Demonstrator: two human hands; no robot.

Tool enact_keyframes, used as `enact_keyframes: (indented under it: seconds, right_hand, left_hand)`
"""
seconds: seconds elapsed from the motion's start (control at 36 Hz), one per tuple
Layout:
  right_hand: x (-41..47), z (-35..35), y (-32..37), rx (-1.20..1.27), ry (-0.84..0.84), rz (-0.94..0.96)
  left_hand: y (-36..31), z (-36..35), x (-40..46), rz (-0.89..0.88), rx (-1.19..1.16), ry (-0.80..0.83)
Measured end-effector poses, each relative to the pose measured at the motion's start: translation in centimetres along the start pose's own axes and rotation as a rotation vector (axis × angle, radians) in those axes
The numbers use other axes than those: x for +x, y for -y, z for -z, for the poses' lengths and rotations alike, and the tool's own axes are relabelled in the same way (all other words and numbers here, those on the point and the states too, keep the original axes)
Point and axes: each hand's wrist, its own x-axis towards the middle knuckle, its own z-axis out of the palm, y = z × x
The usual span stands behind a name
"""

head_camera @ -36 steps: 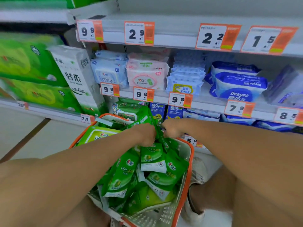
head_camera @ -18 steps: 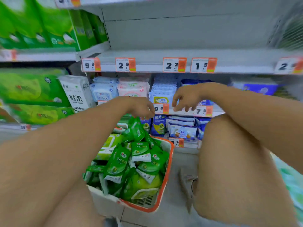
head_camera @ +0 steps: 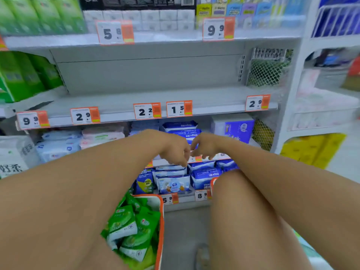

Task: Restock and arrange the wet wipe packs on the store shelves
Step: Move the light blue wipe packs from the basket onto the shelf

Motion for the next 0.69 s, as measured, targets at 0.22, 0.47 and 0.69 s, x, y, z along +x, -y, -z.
enact_keyframes:
  seconds: [0.22,0.47,0.69]
  right_hand:
    - [-12.1,3.4,-6.4,0.189,-0.197,-0.174]
    - [-14.3,5.4,-12.8,-0.048,0.149,-0.470]
    - [-8.4,0.2,-28.2,-0.240,0.115,-0.691]
  left_hand:
    - [-7.6,4.1,0.6,0.057,0.004,0.046]
    - [-12.0,-3.0,6.5,-0.041,-0.081,-0.081]
    - [-11.3,-14.6,16.9,0.241,-0.597,-0.079]
